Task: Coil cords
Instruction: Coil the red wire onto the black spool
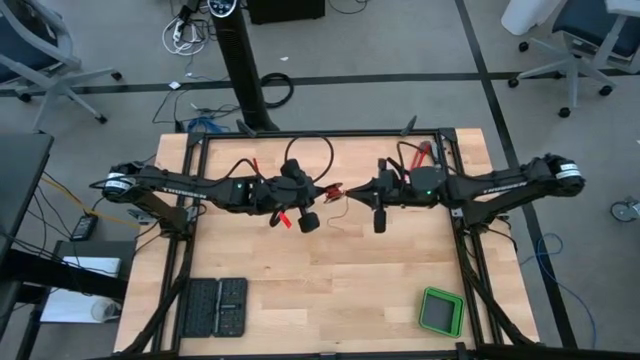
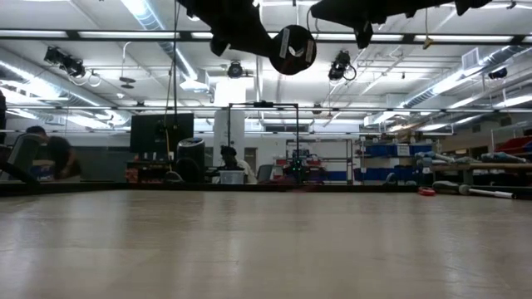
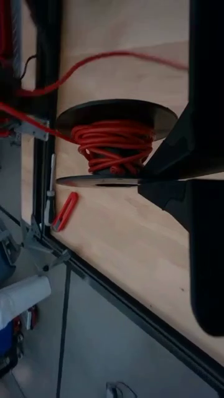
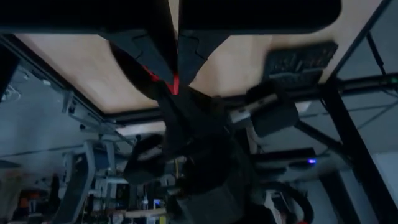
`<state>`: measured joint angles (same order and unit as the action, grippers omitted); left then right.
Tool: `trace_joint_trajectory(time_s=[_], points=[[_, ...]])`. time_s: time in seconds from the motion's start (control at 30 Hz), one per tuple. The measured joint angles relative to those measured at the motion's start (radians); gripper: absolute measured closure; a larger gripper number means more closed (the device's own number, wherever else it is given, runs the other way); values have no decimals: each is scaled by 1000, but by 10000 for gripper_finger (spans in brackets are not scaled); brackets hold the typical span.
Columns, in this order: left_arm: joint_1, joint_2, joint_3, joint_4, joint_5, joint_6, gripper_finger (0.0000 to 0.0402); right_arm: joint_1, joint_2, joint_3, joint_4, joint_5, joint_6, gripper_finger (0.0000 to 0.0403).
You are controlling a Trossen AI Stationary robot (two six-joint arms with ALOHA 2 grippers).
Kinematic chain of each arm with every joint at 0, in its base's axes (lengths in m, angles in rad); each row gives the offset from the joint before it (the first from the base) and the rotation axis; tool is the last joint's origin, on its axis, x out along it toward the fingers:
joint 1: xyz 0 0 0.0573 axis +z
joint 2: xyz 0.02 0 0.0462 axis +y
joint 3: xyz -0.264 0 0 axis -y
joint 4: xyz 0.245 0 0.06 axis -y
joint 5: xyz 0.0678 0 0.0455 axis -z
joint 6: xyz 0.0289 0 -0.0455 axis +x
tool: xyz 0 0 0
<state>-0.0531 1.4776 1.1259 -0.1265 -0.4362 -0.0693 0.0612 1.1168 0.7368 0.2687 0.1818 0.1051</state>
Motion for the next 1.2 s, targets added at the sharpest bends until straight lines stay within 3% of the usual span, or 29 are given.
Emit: trace_joint_trajectory(time_s=[0.37, 0.67, 0.97, 1.2], points=[[0, 49, 0, 130, -64, -59, 401, 22, 112, 1, 220, 1, -63, 399], [1, 89, -1, 244, -69, -201, 401, 29, 189, 2, 234, 93, -130, 400], [1, 89, 0, 267, -69, -274, 401, 62, 191, 3, 135, 172, -195, 392], [1, 83, 0, 293, -72, -278, 401, 64, 193, 2, -20, 206, -152, 343]])
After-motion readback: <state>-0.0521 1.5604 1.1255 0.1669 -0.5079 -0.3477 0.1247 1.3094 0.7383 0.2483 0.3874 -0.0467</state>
